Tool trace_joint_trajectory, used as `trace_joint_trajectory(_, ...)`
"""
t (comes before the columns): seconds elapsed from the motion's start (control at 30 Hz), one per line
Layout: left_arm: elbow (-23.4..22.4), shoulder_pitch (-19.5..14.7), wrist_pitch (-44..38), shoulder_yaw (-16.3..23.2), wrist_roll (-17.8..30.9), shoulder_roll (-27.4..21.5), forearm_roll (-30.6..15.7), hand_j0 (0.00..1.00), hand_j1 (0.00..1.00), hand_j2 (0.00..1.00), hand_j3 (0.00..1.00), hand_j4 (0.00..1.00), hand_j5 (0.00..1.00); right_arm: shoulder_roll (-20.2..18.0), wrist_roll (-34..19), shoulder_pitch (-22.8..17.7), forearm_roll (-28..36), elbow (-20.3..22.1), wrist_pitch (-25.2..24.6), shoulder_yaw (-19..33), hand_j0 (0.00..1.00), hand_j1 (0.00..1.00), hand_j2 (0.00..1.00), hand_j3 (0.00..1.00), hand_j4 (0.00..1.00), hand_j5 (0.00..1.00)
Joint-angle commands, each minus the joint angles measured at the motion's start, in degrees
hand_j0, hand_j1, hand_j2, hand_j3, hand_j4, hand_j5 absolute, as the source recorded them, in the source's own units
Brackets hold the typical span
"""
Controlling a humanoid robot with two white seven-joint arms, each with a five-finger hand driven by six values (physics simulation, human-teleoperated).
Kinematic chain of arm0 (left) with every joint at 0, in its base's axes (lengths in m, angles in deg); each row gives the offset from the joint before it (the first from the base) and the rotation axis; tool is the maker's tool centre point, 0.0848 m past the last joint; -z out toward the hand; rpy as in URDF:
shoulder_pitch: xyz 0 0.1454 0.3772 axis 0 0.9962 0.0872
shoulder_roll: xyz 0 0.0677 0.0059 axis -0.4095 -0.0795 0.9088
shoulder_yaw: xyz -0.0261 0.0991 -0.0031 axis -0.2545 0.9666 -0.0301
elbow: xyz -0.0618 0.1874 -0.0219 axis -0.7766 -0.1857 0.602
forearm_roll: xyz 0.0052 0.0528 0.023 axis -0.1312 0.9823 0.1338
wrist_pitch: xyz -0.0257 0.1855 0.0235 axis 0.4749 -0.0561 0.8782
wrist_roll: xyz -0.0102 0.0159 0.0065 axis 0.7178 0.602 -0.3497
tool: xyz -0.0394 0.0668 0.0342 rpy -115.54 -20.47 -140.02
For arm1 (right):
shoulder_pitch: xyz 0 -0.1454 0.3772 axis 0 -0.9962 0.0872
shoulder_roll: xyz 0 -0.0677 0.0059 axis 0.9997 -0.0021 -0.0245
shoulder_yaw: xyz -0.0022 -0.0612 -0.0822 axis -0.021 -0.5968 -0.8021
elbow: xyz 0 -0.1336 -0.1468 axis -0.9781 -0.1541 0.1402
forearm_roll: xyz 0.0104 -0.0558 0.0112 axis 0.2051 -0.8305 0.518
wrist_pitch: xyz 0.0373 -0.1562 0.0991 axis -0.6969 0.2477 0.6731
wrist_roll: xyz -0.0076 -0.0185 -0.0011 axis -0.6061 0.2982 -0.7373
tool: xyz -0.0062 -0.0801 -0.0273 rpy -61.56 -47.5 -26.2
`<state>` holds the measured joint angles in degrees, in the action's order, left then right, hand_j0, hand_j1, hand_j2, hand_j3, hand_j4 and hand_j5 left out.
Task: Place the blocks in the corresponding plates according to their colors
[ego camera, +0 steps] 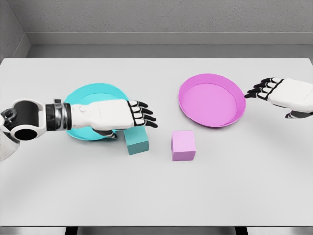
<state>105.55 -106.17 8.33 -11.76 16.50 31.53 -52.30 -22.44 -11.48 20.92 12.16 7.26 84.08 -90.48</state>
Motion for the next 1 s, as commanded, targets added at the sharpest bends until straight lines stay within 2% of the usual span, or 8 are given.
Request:
trace_joint_trajectory(0.0,-0.1,0.0,-0.1,0.4,1.7,1.4,0.3,1.00,1.00,1.00,1.00,1.00,1.00,-0.1,0.0,0.0,0.2,0.1,-0.1,0.0,1.00,1.00,1.00,1.00,1.00,1.00)
trace_joint_trajectory(0.63,-0.9,0.0,-1.0,2.8,2.2,2.5,2.9,1.00,1.00,1.00,1.00,1.00,1.00,-0.1,0.0,0.3,0.2,0.3,-0.1,0.0,1.00,1.00,1.00,1.00,1.00,1.00)
trace_joint_trajectory(0.8,-1.0,0.0,-2.2,2.9,2.2,2.5,4.9,1.00,1.00,1.00,1.00,1.00,1.00,0.0,0.0,0.1,0.2,0.3,-0.1,0.0,1.00,1.00,1.00,1.00,1.00,1.00)
trace_joint_trajectory(0.97,-0.9,0.0,-2.1,3.6,2.2,2.5,5.6,0.92,0.92,0.92,0.92,0.92,0.92,0.0,0.0,0.0,0.2,0.3,-0.1,0.0,1.00,1.00,1.00,1.00,1.00,1.00)
